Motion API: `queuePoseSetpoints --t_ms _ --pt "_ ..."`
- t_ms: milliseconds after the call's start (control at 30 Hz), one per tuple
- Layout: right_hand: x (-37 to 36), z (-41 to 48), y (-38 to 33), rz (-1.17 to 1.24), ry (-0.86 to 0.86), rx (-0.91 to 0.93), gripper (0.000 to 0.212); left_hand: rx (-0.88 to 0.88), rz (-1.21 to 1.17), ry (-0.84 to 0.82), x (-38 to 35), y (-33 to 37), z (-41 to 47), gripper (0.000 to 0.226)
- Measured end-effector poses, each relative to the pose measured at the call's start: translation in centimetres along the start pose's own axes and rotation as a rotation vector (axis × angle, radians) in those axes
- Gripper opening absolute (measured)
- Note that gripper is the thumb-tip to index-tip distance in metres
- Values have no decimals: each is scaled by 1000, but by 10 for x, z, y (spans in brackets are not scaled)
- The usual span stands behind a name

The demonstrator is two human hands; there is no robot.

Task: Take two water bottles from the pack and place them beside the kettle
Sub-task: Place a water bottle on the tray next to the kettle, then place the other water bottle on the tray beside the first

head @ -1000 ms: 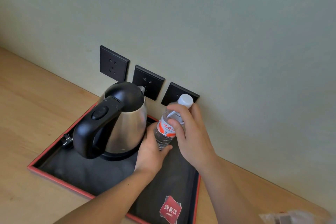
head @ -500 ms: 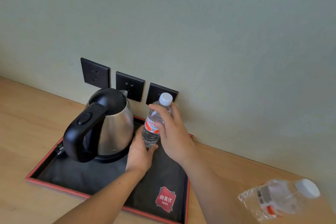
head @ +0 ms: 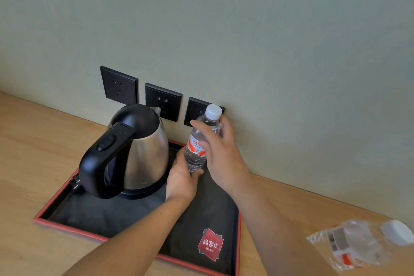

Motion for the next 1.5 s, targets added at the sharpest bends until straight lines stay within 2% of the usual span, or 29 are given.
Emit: queuePoseSetpoints --t_ms 100,333,500,600,667,733,800,867,933,967,1067,1167,1233,1367,1500 --pt "-1 -1 -1 7 26 4 56 12 -2 9 -1 2 -2 71" --pt "4 -2 -4 -28 -37 -24 61 29 28 -19 1 2 -1 72" --pt "30 -21 -19 -45 -80 -82 67 116 99 -151 13 6 -19 86" --pt "65 -57 -46 25 -24 -161 61 164 162 -242 34 20 -66 91" --pt "95 -90 -69 150 58 -197 51 67 135 -261 42 36 -112 77" --pt "136 -123 -86 191 165 -191 41 -38 41 -382 32 58 -158 71" --pt "182 -150 -95 180 292 -185 36 -147 14 -537 2 81 -194 83" --pt "227 -170 -95 115 400 -190 31 -237 15 -602 -38 102 -217 101" --pt "262 -185 -82 65 450 -255 27 -205 13 -591 -75 114 -226 113" --pt "273 -193 -72 77 455 -318 34 -159 14 -576 -92 117 -230 116" --pt "287 -217 -36 197 377 -489 72 -25 30 -499 -135 122 -245 120" --pt "277 -234 -5 312 265 -612 86 59 3 -406 -165 126 -254 119" --pt "267 -235 13 312 201 -662 83 69 1 -354 -181 129 -252 114" --pt "248 -230 41 347 80 -649 50 113 -30 -275 -205 138 -245 105" --pt "240 -228 53 328 156 -606 42 106 -59 -247 -211 147 -231 75"
Point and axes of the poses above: each hand's wrist, its own z-axis towards the middle knuckle, its own x-axis out of the back of the hand, y = z × x, the point moved 2 cm from there along z, towards the middle knuckle, and after that the axes turned 14 degrees about z, right-handed, at the moved point
